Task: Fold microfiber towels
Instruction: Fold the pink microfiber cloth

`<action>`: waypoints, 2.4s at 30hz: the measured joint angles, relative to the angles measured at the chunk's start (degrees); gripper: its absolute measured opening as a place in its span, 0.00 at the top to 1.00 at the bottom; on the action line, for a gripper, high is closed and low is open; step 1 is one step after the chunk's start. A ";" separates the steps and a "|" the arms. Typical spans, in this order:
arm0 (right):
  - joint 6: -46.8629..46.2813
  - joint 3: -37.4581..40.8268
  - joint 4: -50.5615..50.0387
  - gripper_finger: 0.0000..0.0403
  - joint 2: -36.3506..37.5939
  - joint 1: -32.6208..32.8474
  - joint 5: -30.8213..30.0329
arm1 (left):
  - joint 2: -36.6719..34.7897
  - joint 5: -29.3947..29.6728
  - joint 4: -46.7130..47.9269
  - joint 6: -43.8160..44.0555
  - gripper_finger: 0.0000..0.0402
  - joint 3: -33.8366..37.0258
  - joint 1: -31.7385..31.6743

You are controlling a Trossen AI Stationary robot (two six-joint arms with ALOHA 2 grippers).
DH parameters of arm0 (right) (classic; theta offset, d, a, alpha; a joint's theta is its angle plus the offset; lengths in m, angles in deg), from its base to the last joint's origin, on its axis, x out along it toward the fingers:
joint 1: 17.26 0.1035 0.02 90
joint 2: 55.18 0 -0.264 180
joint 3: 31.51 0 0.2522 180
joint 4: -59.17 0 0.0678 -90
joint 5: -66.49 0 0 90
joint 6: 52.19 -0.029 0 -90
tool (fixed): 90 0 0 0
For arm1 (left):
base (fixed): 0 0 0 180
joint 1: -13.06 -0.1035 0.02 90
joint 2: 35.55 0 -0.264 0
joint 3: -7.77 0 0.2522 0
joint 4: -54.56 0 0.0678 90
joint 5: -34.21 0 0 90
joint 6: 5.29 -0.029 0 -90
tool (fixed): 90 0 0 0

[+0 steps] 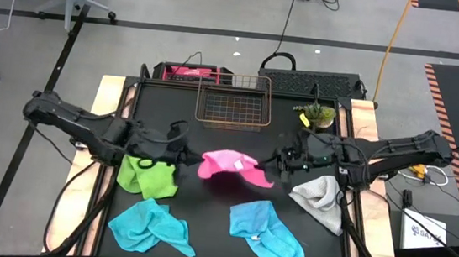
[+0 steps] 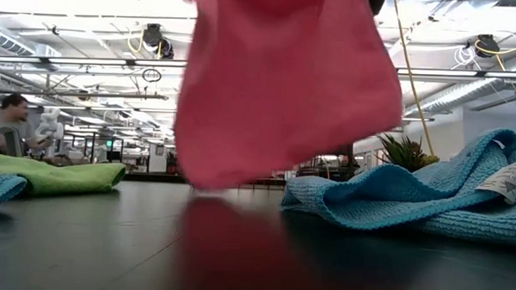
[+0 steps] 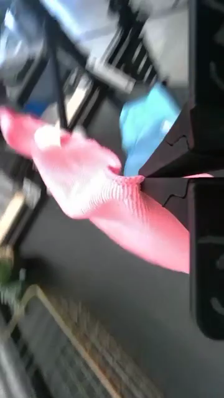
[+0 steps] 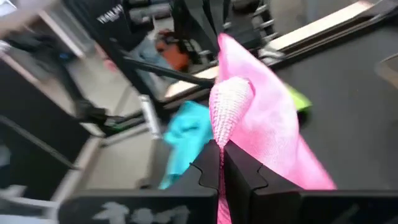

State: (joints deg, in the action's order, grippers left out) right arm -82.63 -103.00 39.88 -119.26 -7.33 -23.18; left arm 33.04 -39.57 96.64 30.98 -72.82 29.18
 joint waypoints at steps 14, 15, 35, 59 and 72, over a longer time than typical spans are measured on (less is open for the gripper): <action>-20.83 -0.02 11.60 1.00 -2.05 11.82 -4.86 | 1.62 -2.16 14.60 15.36 1.00 -12.57 7.83; -21.59 -0.02 10.36 1.00 -2.56 11.95 -4.82 | 1.95 -2.67 14.89 16.10 1.00 -12.57 7.88; -19.39 7.02 -7.71 1.00 -7.83 4.43 -6.63 | 20.12 -5.60 28.61 5.56 1.00 -12.46 -2.28; 8.65 19.82 0.51 0.77 -7.42 -8.90 -15.68 | 27.84 3.29 22.85 -11.38 0.78 -12.40 -17.27; 3.84 19.77 -4.58 0.86 -5.35 -7.68 -9.22 | 28.81 -3.44 21.65 -10.23 0.78 -12.40 -12.37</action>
State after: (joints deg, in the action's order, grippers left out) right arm -78.79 -83.23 35.30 -124.60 -15.01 -32.40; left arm 61.85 -43.01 118.29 20.75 -85.21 16.81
